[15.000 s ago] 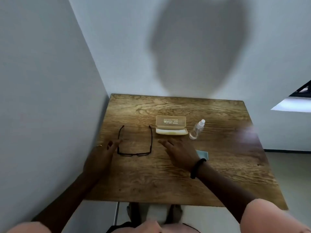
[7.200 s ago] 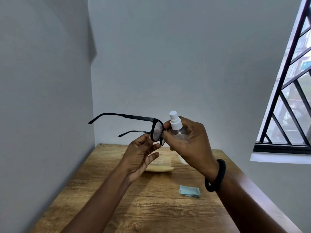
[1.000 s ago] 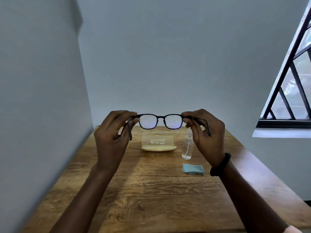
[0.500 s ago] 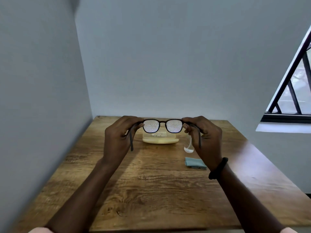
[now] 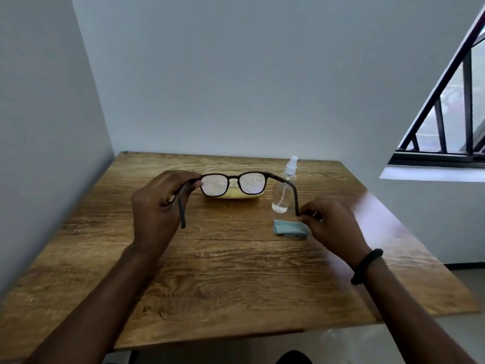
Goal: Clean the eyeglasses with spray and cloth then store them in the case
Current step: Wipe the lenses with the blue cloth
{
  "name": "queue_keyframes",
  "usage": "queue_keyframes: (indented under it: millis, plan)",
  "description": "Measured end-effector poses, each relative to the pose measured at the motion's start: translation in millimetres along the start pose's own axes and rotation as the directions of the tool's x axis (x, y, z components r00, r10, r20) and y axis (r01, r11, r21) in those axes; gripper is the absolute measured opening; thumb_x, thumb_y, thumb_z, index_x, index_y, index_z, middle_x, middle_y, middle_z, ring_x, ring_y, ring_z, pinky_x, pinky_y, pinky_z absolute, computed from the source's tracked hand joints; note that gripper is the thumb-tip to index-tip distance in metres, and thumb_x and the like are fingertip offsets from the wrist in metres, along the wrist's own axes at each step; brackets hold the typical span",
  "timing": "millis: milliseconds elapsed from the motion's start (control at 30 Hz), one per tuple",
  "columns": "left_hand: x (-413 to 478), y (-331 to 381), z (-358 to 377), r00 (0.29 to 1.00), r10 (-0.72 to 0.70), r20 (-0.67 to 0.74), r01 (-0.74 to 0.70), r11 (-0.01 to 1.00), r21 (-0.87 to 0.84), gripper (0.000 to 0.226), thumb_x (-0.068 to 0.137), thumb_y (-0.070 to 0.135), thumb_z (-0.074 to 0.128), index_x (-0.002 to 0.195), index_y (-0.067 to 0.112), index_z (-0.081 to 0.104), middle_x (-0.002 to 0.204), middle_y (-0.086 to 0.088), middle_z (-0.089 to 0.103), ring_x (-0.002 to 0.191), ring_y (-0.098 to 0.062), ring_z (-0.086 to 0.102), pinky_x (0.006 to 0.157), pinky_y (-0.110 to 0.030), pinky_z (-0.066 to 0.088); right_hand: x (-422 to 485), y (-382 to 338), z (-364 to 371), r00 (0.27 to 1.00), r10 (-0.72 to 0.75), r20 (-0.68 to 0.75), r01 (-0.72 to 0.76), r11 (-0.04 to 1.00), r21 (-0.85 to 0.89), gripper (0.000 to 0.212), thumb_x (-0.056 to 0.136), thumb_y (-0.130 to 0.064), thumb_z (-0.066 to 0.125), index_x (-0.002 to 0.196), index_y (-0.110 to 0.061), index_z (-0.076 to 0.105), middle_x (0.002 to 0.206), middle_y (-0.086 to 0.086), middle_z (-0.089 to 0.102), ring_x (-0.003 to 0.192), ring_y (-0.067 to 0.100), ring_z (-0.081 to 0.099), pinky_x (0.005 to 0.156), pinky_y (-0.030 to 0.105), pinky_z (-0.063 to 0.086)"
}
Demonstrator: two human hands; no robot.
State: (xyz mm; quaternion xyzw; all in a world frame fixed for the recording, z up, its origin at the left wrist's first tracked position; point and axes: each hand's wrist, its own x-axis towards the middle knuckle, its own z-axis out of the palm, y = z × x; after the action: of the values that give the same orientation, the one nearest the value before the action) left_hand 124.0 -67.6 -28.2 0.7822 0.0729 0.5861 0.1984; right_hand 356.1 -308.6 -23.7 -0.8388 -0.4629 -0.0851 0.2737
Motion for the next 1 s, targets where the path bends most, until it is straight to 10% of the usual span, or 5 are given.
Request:
queue_keyframes:
  millis: [433, 667, 1000]
  plan:
    - [0, 2, -3, 1.0, -0.011, 0.008, 0.011, 0.999, 0.047, 0.017, 0.095, 0.014, 0.073, 0.107, 0.002, 0.079, 0.101, -0.001, 0.074, 0.095, -0.007, 0.069, 0.09, -0.014, 0.05, 30, -12, 6, 0.88, 0.296, 0.371, -0.226, 0.949, -0.221, 0.01, 0.088, -0.029, 0.074, 0.097, -0.026, 0.07, 0.097, -0.007, 0.066, 0.091, 0.011, 0.061, 0.08, 0.032, 0.055]
    - [1, 1, 0, 1.0, 0.005, -0.013, -0.004, 1.0, 0.017, 0.016, 0.091, 0.005, 0.077, 0.106, 0.0, 0.078, 0.101, -0.004, 0.076, 0.094, -0.009, 0.071, 0.089, -0.018, 0.053, 26, -8, -3, 0.86, 0.326, 0.391, -0.304, 0.945, -0.119, 0.027, 0.088, -0.019, 0.072, 0.067, -0.025, 0.056, 0.069, -0.008, 0.059, 0.064, 0.007, 0.053, 0.056, 0.02, 0.038]
    - [0, 2, -1, 1.0, 0.002, -0.017, -0.002, 1.0, -0.021, 0.02, 0.087, -0.002, 0.08, 0.107, -0.001, 0.077, 0.101, -0.008, 0.077, 0.093, -0.015, 0.074, 0.086, -0.025, 0.058, 27, -2, -17, 0.823, 0.357, 0.442, -0.45, 0.884, 0.123, 0.008, 0.089, -0.002, 0.07, 0.091, -0.01, 0.07, 0.082, 0.009, 0.071, 0.058, 0.013, 0.066, 0.056, 0.026, 0.054]
